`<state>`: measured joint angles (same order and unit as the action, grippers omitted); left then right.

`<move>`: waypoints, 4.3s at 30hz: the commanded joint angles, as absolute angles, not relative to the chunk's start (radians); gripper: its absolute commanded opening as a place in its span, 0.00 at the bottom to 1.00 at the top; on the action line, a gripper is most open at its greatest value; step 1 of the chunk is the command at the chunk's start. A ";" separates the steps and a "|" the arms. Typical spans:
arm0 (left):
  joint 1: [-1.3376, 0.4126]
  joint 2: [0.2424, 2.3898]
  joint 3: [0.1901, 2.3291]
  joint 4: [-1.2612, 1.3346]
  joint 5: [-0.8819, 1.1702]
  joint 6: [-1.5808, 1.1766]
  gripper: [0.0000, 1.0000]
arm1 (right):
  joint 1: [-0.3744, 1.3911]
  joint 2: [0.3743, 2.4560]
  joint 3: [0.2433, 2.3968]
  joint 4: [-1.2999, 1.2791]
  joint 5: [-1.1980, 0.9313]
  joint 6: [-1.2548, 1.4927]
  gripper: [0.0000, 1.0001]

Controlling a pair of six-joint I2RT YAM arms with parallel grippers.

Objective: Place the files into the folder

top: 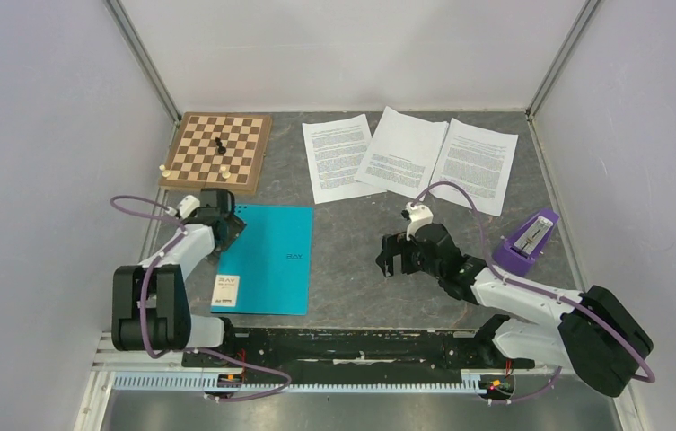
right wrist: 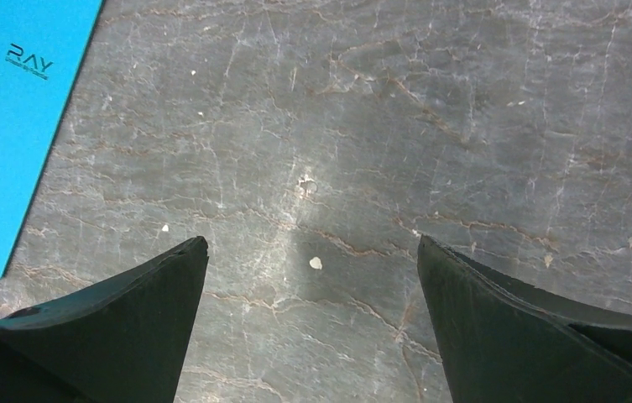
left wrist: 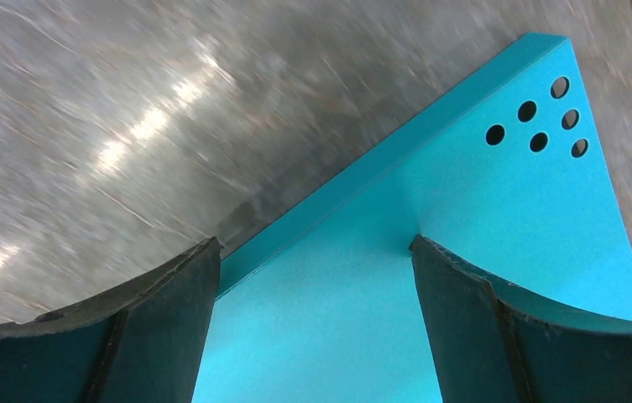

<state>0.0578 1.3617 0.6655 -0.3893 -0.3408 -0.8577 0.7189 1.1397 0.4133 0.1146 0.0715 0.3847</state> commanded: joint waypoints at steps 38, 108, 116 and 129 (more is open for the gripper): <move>-1.046 1.105 0.709 -0.969 -0.452 -1.594 0.92 | 0.834 1.078 0.292 0.117 -0.006 0.518 0.98; -1.361 0.748 0.112 -0.274 -0.864 -2.222 0.50 | 0.971 1.216 0.278 0.219 0.051 0.550 0.98; -1.361 0.747 0.089 -0.236 -0.885 -2.261 0.34 | 0.972 1.217 0.292 0.214 0.042 0.549 0.98; -1.362 0.719 0.072 -0.214 -0.851 -2.326 0.02 | 0.970 1.095 0.328 0.105 0.126 0.600 0.99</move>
